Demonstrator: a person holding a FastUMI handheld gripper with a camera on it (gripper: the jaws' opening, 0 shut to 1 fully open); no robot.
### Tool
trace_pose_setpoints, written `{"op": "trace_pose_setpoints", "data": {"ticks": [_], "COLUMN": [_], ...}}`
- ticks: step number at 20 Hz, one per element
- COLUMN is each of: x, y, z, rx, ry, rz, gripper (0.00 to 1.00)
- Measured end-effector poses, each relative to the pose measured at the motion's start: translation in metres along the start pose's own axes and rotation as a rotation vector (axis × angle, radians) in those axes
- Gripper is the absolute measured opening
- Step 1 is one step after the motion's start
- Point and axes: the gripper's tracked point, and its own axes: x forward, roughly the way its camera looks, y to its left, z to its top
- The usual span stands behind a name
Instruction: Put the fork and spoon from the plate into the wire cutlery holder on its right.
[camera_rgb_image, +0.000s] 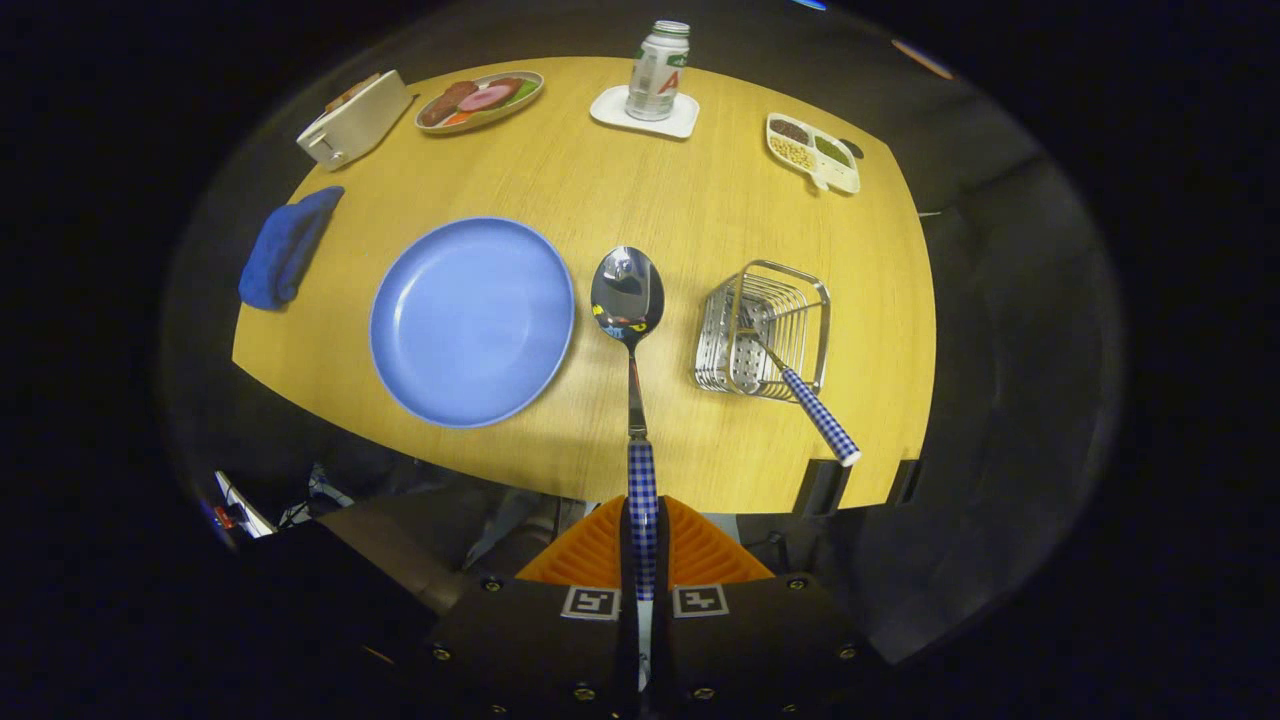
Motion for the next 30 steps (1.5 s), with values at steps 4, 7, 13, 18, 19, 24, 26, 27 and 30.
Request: {"op": "trace_pose_setpoints", "data": {"ticks": [4,7,13,18,19,24,26,27,30], "x": [-0.005,0.0,0.007,0.01,0.012,0.026,0.028,0.031,0.037], "y": [-0.043,-0.056,-0.071,-0.084,-0.085,-0.089,-0.09,-0.092,-0.098], "z": [0.0,0.001,0.006,0.011,0.01,0.013,0.021,0.023,0.024], "rx": [-0.001,0.0,-0.039,-0.081,-0.088,-0.137,-0.154,-0.161,-0.18], "ry": [0.045,0.08,0.16,0.229,0.249,0.329,0.341,0.348,0.374], "rz": [-0.072,-0.089,-0.1,-0.127,-0.126,-0.124,-0.13,-0.131,-0.131], "gripper": [0.05,0.05,0.05,0.05,0.05,0.05,0.05,0.05,0.05]}}
